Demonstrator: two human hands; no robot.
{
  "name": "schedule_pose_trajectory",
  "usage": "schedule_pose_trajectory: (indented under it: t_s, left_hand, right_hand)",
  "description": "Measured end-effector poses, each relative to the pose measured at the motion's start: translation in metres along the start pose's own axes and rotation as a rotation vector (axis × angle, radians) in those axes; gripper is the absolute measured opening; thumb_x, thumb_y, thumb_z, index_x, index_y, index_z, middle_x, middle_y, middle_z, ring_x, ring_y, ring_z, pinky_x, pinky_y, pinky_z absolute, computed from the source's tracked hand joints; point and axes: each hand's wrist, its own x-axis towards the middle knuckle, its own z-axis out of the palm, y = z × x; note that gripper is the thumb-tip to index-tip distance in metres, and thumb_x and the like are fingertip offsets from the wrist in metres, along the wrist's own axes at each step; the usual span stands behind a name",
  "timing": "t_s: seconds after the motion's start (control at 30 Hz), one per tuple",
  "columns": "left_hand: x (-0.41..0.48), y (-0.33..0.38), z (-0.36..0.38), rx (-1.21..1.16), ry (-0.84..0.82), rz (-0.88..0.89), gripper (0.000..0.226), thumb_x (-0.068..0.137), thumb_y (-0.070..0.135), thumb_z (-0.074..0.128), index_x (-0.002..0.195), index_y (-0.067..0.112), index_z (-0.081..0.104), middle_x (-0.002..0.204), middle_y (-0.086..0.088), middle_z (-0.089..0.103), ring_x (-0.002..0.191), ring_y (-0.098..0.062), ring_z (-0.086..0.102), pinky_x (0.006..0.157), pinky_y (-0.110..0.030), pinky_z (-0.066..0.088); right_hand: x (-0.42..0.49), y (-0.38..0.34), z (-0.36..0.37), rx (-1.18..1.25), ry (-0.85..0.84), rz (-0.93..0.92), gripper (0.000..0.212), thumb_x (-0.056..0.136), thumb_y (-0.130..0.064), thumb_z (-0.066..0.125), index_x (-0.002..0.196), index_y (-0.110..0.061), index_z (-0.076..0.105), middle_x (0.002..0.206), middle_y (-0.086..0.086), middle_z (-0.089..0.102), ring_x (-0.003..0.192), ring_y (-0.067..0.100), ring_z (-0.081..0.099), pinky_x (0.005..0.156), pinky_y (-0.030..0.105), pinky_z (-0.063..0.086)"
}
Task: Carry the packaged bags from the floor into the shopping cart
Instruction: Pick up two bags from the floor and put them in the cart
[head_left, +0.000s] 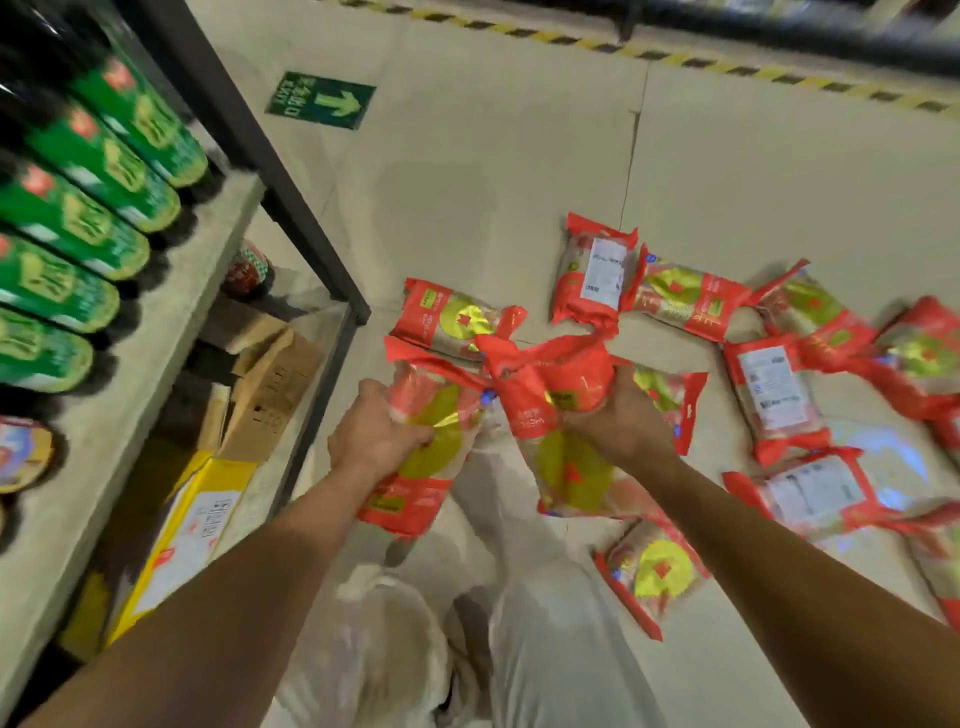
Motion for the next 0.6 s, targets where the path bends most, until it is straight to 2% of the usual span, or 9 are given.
schedule_pose_trajectory:
  t_s: [0.07, 0.13, 0.27, 0.33, 0.37, 0.43, 0.53, 0.6]
  left_hand:
    - [-0.044, 0.049, -0.057, -0.203, 0.092, 0.009, 0.08, 0.055, 0.052, 0.091, 0.113, 0.026, 0.042, 0.106, 0.0, 0.064, 0.099, -0.027, 0.065, 0.092, -0.044, 0.053]
    - [-0.091, 0.099, -0.118, -0.311, 0.166, 0.016, 0.082, 0.061, 0.047, 0.092, 0.122, 0.021, 0.045, 0.113, -0.003, 0.064, 0.106, -0.029, 0.064, 0.093, -0.042, 0.051]
    - [-0.183, 0.186, -0.242, -0.448, 0.293, 0.1, 0.094, 0.056, 0.056, 0.091, 0.129, 0.014, 0.048, 0.123, -0.01, 0.067, 0.113, -0.033, 0.064, 0.097, -0.045, 0.051]
    - [-0.231, 0.221, -0.304, -0.506, 0.379, 0.146, 0.102, 0.047, 0.065, 0.086, 0.127, 0.012, 0.05, 0.124, -0.013, 0.067, 0.115, -0.034, 0.064, 0.099, -0.047, 0.051]
    - [-0.258, 0.237, -0.335, -0.508, 0.418, 0.169, 0.1, 0.05, 0.065, 0.087, 0.126, 0.01, 0.05, 0.125, -0.014, 0.066, 0.117, -0.034, 0.063, 0.099, -0.046, 0.05]
    - [-0.307, 0.256, -0.39, -0.481, 0.519, 0.18, 0.094, 0.061, 0.059, 0.089, 0.129, 0.008, 0.048, 0.129, -0.015, 0.064, 0.121, -0.035, 0.061, 0.098, -0.042, 0.048]
    - [-0.371, 0.261, -0.458, -0.499, 0.675, 0.227, 0.103, 0.061, 0.062, 0.088, 0.138, 0.009, 0.044, 0.127, -0.015, 0.067, 0.119, -0.035, 0.063, 0.098, -0.045, 0.049]
    - [-0.404, 0.248, -0.495, -0.488, 0.776, 0.211, 0.096, 0.064, 0.063, 0.086, 0.135, 0.014, 0.044, 0.123, -0.012, 0.068, 0.115, -0.035, 0.064, 0.092, -0.045, 0.05]
  right_hand:
    - [-0.035, -0.053, -0.061, 0.117, 0.094, -0.007, 0.098, 0.056, -0.067, 0.083, 0.13, -0.019, 0.043, 0.122, 0.008, 0.067, 0.111, 0.035, 0.065, 0.091, 0.044, 0.053]
    - [-0.07, -0.105, -0.123, 0.208, 0.178, -0.017, 0.089, 0.062, -0.06, 0.085, 0.129, -0.018, 0.044, 0.112, 0.005, 0.069, 0.106, 0.031, 0.066, 0.09, 0.043, 0.053]
    - [-0.147, -0.201, -0.249, 0.314, 0.3, -0.121, 0.082, 0.054, -0.069, 0.077, 0.112, -0.022, 0.042, 0.102, 0.004, 0.069, 0.095, 0.03, 0.068, 0.086, 0.047, 0.055]
    - [-0.188, -0.245, -0.303, 0.343, 0.329, -0.198, 0.078, 0.06, -0.065, 0.081, 0.111, -0.022, 0.041, 0.1, 0.002, 0.068, 0.094, 0.029, 0.067, 0.085, 0.046, 0.054]
    - [-0.21, -0.268, -0.327, 0.366, 0.346, -0.243, 0.076, 0.062, -0.063, 0.083, 0.111, -0.022, 0.042, 0.1, 0.0, 0.068, 0.094, 0.028, 0.067, 0.085, 0.045, 0.054]
    - [-0.249, -0.308, -0.366, 0.41, 0.37, -0.335, 0.077, 0.06, -0.064, 0.084, 0.112, -0.023, 0.044, 0.102, -0.005, 0.066, 0.098, 0.027, 0.067, 0.089, 0.047, 0.054]
    - [-0.306, -0.364, -0.399, 0.427, 0.367, -0.473, 0.088, 0.049, -0.073, 0.078, 0.116, -0.025, 0.045, 0.108, -0.005, 0.065, 0.105, 0.027, 0.066, 0.092, 0.049, 0.052]
    - [-0.338, -0.397, -0.407, 0.444, 0.356, -0.57, 0.092, 0.042, -0.078, 0.071, 0.114, -0.028, 0.044, 0.11, -0.005, 0.065, 0.107, 0.027, 0.065, 0.093, 0.05, 0.052]
